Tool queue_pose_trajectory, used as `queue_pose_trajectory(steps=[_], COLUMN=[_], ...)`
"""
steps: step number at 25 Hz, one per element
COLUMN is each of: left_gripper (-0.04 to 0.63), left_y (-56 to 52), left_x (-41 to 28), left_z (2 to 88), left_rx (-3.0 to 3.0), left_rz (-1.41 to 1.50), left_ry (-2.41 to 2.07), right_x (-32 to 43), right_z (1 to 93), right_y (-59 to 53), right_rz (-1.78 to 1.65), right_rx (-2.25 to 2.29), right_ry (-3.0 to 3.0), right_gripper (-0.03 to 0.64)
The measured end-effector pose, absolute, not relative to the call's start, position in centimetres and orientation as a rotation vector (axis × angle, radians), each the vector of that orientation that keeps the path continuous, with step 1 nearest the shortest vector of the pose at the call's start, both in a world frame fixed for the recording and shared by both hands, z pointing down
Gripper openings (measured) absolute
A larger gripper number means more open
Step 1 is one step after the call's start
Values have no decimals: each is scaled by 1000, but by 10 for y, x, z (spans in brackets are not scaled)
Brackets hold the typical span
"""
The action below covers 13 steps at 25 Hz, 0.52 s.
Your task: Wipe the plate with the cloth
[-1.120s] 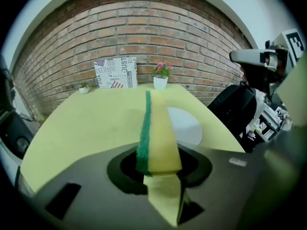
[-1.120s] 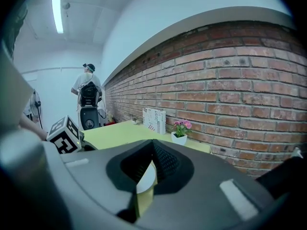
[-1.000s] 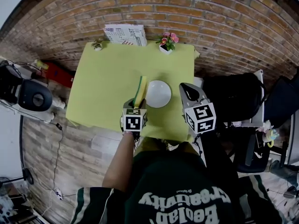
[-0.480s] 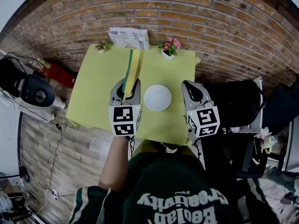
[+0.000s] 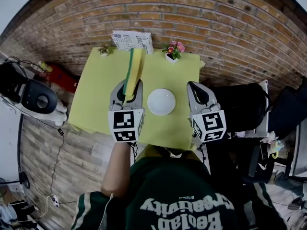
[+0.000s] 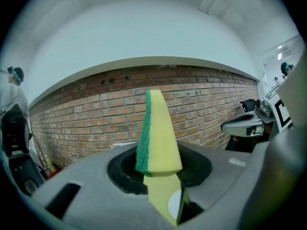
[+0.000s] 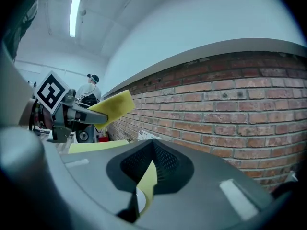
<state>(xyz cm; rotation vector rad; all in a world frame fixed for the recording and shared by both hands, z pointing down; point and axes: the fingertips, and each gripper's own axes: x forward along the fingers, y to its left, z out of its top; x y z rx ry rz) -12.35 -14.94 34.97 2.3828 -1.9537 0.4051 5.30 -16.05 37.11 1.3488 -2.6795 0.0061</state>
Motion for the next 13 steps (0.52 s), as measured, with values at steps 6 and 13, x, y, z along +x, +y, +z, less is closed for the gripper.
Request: queue_pose_trajectory(steps=[6,13], left_gripper=[130,130], left_y=[-147,-144], left_x=[-124,-129], left_z=[344,346], left_rx=[2388,2368], left_rz=[401,364], left_ry=[-1962,-1945], right_x=[52,50], right_z=[365,362], right_y=[-162,-162], right_rz=[0,10], right_rx=[1350,1349], right_ry=[-2691,-2704], right_gripper=[14,14])
